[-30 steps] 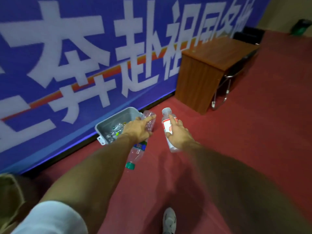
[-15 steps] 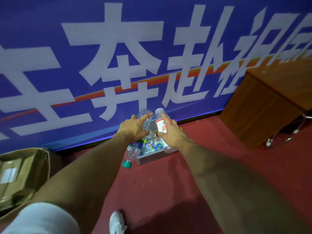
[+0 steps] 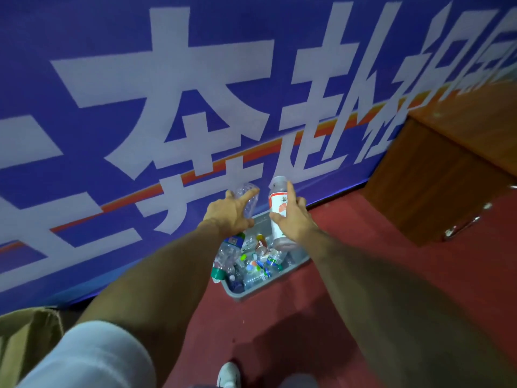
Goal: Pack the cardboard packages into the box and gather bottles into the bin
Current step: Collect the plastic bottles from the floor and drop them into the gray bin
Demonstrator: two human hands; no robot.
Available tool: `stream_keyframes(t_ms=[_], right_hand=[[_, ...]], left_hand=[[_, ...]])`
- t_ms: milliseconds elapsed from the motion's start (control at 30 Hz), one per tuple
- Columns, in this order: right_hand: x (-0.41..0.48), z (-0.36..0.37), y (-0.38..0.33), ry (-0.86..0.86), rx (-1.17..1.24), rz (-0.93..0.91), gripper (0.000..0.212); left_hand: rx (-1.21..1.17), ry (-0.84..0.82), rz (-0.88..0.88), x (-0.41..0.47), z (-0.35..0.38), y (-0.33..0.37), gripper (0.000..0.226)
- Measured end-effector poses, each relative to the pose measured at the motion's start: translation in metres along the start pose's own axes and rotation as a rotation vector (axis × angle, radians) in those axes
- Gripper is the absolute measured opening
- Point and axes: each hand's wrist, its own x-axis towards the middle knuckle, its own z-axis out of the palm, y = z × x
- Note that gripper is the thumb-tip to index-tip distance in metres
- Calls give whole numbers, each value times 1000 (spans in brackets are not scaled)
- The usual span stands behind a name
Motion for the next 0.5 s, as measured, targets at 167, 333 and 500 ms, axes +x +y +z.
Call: stream_keyframes(t_ms=[167,333,500], right_hand=[[33,-14,-4,51,28,-35,88],[58,-26,-12,79,39,-33,87],[78,-32,-12,-32,41,163,92]], left_hand=[[-23,10,42,42,-17,7,81],[-53,18,56,70,-29,11,81],[-101,-92,-10,100,-33,2,101]])
